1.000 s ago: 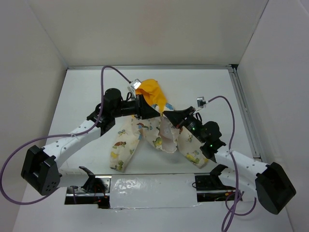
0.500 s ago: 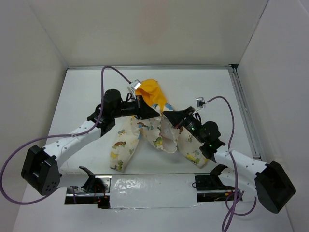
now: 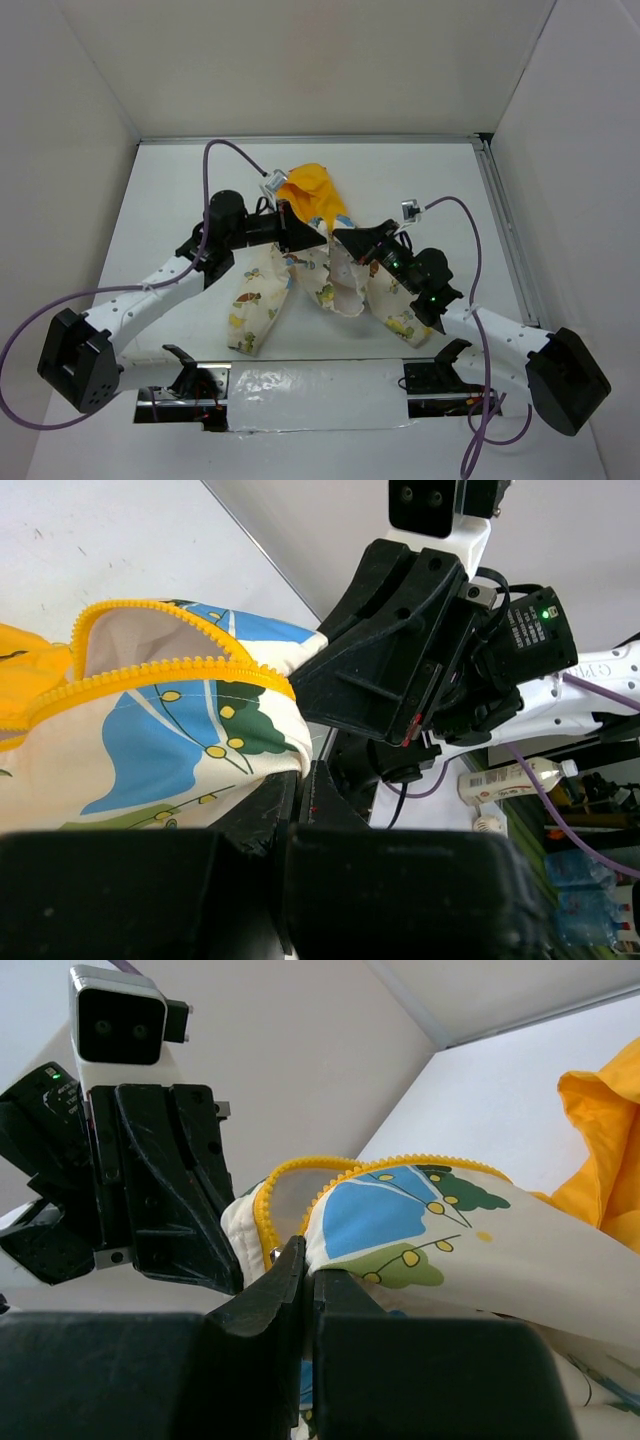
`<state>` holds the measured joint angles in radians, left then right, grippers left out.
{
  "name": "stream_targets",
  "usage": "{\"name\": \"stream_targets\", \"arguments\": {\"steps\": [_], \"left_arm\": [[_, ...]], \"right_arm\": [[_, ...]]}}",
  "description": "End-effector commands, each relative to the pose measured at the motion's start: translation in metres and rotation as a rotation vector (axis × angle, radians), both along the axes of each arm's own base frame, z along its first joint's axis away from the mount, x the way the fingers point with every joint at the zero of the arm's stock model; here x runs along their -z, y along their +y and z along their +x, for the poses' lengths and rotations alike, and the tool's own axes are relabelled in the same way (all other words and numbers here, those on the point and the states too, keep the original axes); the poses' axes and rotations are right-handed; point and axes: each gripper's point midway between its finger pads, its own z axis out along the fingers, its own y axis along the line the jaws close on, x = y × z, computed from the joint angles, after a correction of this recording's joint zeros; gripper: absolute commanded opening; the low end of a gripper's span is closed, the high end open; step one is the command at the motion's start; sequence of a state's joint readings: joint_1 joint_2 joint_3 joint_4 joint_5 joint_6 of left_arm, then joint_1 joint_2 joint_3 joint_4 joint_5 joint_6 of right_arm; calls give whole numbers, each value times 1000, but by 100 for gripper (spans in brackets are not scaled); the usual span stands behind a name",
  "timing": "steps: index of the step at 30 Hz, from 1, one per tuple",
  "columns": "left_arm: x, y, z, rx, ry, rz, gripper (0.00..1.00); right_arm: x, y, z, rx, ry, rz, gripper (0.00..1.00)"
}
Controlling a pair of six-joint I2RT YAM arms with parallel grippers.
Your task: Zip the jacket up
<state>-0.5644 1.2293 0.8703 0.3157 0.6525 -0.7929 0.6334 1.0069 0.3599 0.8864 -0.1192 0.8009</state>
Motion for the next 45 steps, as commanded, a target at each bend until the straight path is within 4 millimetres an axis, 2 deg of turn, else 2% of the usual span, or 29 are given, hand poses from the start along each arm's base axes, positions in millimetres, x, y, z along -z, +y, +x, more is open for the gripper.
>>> {"name": "stream_targets", "arguments": {"steps": [1,11,19,24,27,29,31,32,34,35,37,38,42,44,45], "left_arm": [[-17,-1,-32,131,-80,-39,0],[-7,5,-41,140,-74,-12,0],[19,7,-30,74,-5,56,0],[28,1,-36,126,13,72,0],[30,-1,-31,105,30,90,0],[29,-1,-23,60,40,105,0],[24,-2,-10,4,47,120,0],[15,-3,-5,-10,35,113,0],[18,-3,5,-52,68,141,0],[13,-5,13,-70,76,144,0],[12,-3,22,-99,100,154,0],[10,-5,26,-99,107,152,0],[9,-5,36,-108,125,146,0],[9,-3,40,-123,124,144,0],[10,-1,44,-141,129,149,0]], "right_arm": [[-26,-11,18,106,-34,46,0],[-32,-21,22,159,-44,63,0],[-48,-30,16,168,-91,96,0],[-53,-32,21,180,-91,108,0],[-55,-30,27,173,-84,94,0],[-49,-18,28,123,-44,27,0],[-32,-8,31,89,16,-64,5],[-26,-2,27,43,34,-92,6],[-12,6,19,-9,62,-132,16],[-8,10,14,-43,74,-145,26],[5,14,12,-63,127,-193,34],[8,15,11,-69,142,-212,42],[25,13,9,-45,211,-304,51],[24,10,6,-38,200,-325,56],[21,3,5,4,210,-354,58]]}}
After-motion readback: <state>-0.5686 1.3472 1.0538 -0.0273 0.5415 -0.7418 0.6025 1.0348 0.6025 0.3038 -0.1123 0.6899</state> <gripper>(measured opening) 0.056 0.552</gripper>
